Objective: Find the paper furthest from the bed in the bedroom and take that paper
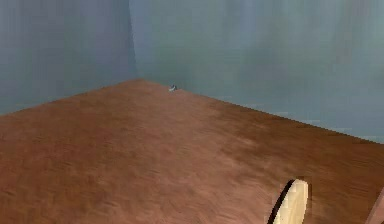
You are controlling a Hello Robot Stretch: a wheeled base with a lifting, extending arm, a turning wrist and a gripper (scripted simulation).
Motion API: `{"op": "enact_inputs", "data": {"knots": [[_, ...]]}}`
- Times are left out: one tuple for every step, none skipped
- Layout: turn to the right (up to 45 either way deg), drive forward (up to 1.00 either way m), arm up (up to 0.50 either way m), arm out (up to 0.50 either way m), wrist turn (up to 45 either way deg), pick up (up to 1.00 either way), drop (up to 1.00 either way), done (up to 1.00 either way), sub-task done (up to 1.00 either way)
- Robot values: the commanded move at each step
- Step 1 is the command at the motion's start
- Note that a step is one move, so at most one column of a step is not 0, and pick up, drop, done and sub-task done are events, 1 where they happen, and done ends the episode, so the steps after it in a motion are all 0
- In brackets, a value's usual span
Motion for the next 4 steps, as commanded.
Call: {"op": "enact_inputs", "data": {"knots": [[0.0, 0.0, 0.0, 0.0, 45.0, 0.0, 0.0, 0.0, 0.0], [0.0, 0.0, 0.0, 0.0, 45.0, 0.0, 0.0, 0.0, 0.0], [0.0, 0.0, 0.0, 0.0, 30.0, 0.0, 0.0, 0.0, 0.0], [0.0, 0.0, -0.18, 0.0, 0.0, 0.0, 0.0, 0.0, 0.0]]}}
